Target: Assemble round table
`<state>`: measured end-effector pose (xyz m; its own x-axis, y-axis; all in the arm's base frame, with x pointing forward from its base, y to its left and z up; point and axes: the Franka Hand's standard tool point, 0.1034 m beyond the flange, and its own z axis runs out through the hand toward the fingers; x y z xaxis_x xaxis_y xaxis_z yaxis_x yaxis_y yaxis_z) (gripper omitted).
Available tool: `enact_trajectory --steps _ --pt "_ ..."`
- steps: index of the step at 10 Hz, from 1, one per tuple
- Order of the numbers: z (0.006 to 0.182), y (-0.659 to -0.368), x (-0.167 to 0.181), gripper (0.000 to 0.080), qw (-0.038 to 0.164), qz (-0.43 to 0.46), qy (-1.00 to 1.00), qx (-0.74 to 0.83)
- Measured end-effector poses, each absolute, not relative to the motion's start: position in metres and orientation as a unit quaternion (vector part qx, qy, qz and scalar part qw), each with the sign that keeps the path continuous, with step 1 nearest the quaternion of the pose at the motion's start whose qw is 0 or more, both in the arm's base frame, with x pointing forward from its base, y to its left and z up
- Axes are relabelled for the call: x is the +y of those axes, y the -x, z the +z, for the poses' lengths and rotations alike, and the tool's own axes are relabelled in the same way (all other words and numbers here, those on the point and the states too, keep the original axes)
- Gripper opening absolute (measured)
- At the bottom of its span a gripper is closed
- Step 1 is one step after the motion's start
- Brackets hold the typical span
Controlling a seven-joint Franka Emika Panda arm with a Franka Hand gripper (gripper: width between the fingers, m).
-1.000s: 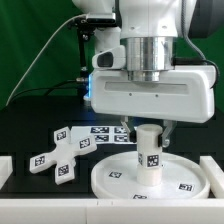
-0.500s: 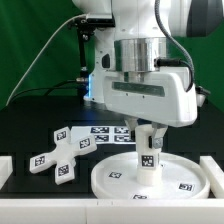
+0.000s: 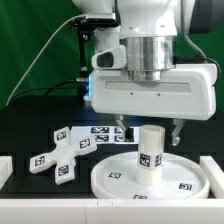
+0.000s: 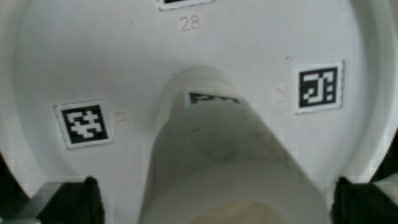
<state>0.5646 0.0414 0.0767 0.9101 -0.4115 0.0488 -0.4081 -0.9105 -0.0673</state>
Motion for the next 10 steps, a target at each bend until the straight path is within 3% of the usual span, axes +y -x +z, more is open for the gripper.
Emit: enact_trajectory --steps 3,7,10 --pt "0.0763 -0.565 0.0386 0.0649 0.024 -0.034 0.991 0.131" --pt "0.0822 -0.5673 0.0455 0.0649 0.001 -0.04 0.979 -0.199" --pt "0.0813 -0.5672 0.041 0.0649 -0.006 -0.038 0.965 -0.26"
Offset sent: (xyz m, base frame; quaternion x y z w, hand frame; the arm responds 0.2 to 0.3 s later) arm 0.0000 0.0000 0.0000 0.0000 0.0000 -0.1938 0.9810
